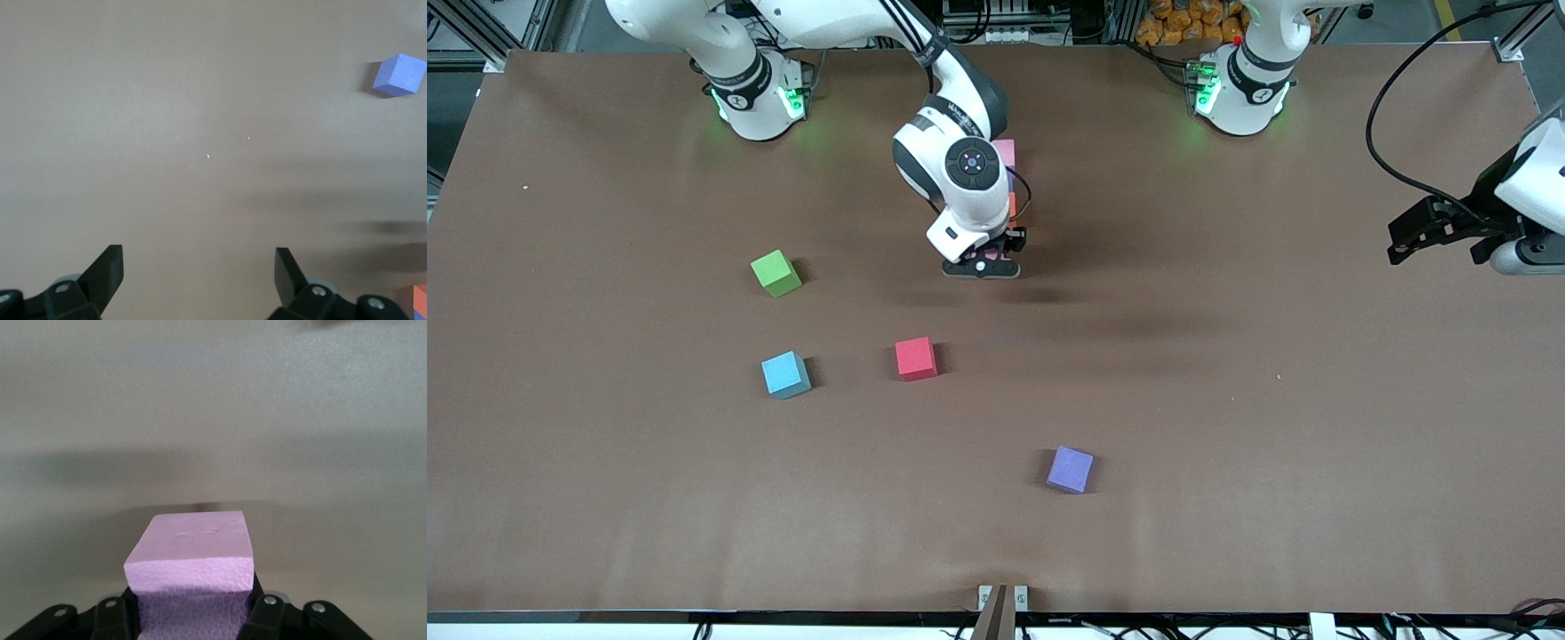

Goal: Arrange blocks into number 1
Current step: 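Lower the light pink block after the orange block with the right gripper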

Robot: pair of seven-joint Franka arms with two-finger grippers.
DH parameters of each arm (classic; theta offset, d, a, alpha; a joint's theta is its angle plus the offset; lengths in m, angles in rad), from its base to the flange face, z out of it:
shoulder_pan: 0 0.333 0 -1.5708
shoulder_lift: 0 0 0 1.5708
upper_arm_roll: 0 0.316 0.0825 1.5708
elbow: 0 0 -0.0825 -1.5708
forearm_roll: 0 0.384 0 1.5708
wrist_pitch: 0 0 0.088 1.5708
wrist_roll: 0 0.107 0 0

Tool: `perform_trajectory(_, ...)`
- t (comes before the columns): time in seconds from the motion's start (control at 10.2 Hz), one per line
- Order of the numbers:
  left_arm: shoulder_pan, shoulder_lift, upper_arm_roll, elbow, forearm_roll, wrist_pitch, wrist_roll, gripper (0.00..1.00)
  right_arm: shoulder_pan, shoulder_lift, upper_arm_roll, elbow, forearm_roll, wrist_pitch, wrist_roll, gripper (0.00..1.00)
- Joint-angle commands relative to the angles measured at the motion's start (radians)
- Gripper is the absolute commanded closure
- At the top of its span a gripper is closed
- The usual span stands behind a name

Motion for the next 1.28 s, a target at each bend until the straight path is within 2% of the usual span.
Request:
perform_trajectory(0.0,0.012,-0.010,-0.010,0.001,-0.023,-0.020,0.017,0.00,0.008,-0.025,0.006,-0.054,0.072,0.067,0.000,1.00)
perform_trajectory(0.39,0.003,0.002,-0.013,-0.003,-0.026,-0.020,0.017,0.00,0.048,-0.011,0.006,-0.055,0.074,0.070,0.000,1.00)
perform_trajectory(0.59,0.005,-0.001,-0.011,-0.008,-0.087,-0.026,0.012,0.00,0.071,-0.011,0.006,-0.092,0.073,0.107,0.000,1.00)
perform_trajectory(0.98,0.005,-0.006,-0.011,-0.008,-0.089,-0.043,0.009,0.00,0.079,-0.008,0.006,-0.121,0.068,0.121,0.000,1.00)
perform_trajectory(1.18,0.005,-0.006,-0.038,-0.008,-0.077,-0.043,0.006,0.00,0.080,0.000,0.006,-0.121,0.068,0.136,0.000,1.00)
